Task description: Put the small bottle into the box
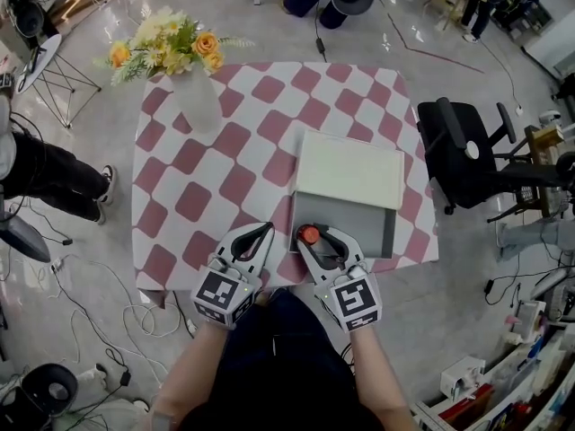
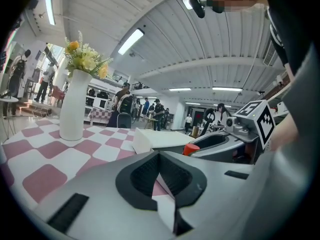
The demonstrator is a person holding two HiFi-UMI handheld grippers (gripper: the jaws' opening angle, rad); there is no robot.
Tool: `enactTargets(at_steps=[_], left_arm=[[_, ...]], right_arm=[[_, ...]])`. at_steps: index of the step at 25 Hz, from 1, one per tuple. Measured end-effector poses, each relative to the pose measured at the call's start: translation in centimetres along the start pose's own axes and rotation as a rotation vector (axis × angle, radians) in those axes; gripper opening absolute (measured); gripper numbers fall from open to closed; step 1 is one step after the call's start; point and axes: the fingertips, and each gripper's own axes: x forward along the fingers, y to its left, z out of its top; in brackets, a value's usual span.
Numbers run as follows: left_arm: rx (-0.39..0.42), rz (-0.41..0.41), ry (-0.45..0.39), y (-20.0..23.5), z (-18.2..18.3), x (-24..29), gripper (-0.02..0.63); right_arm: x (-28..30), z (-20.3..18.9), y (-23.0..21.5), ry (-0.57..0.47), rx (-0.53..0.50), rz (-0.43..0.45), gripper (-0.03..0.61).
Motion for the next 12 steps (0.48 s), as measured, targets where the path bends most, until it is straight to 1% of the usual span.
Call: enactTargets(at_steps=[4, 6, 12], left_arm=[[0.004, 0.002, 0.000, -0.06, 0.12, -0.48, 0.006], [0.003, 0.002, -0.001, 0.02, 0.16, -0.62, 0.006], [0.005, -0.006, 0.000, -0.39, 0.14, -0.94, 0.006]], right_arm=[[-0.22, -0.04, 0.18, 0.003, 0.008, 0.007, 0.153], [-0.17, -0.06, 0.40, 0.006, 0.011, 0.016, 0.175], [-0.59, -0.22, 0.65, 0.005, 0.022, 0.013, 0.178]])
